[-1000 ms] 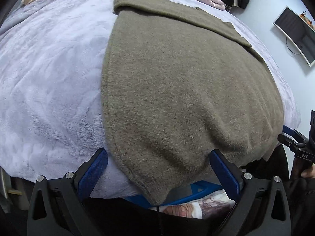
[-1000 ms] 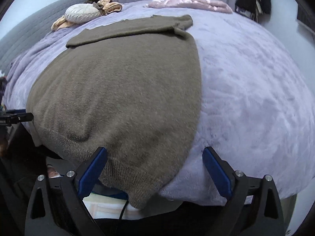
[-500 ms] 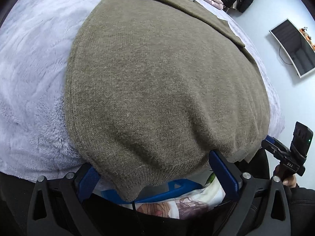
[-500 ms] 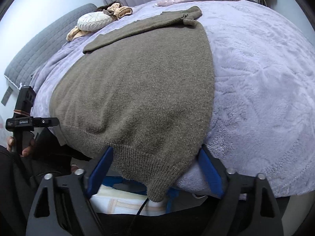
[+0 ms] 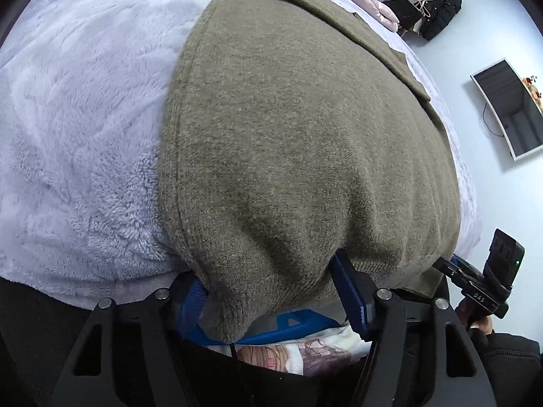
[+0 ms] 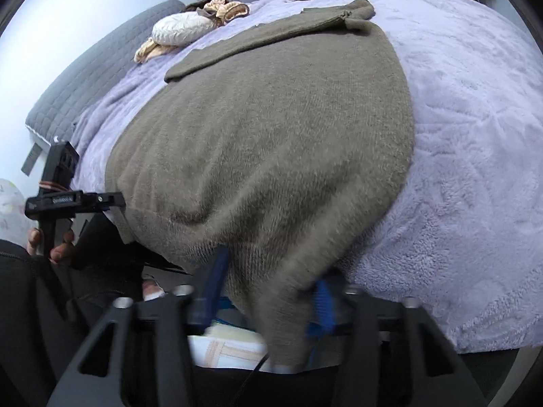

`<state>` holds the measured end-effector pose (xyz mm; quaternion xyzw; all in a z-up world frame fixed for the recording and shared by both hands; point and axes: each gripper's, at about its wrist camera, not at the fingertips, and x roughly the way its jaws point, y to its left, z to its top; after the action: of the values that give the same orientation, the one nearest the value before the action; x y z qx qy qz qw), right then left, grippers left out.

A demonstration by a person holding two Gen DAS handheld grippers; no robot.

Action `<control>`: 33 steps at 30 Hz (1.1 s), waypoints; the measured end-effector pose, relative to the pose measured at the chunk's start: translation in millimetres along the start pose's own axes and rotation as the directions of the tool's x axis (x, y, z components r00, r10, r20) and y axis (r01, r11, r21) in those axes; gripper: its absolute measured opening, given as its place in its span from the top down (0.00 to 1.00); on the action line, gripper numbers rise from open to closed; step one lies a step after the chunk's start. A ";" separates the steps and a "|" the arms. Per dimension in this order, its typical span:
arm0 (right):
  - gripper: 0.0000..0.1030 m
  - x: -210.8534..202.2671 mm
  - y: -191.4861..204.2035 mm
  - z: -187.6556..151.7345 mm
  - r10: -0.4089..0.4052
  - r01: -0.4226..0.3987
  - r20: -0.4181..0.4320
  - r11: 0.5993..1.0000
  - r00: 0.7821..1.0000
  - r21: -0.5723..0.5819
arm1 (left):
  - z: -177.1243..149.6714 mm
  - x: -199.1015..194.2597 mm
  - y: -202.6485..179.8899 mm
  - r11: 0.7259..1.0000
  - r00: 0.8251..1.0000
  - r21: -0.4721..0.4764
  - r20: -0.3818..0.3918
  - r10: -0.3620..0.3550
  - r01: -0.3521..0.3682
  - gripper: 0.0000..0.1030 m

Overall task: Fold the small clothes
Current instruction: 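Close both tools on the sweater hem, then lift the hem with both tools and carry it over toward the collar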

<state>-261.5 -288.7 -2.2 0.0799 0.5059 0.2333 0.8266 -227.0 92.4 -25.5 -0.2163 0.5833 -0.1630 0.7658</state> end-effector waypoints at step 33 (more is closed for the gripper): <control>0.89 -84.1 27.6 65.0 0.266 -0.256 0.339 0.964 0.902 -0.076 | 10.1 -122.5 -54.9 0.967 0.904 0.250 0.401 -0.145 0.044 0.87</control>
<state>-245.1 -296.9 106.1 0.1745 0.3338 0.3316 0.8650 -249.8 108.5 106.2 -0.1820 0.3720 -0.2183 0.8837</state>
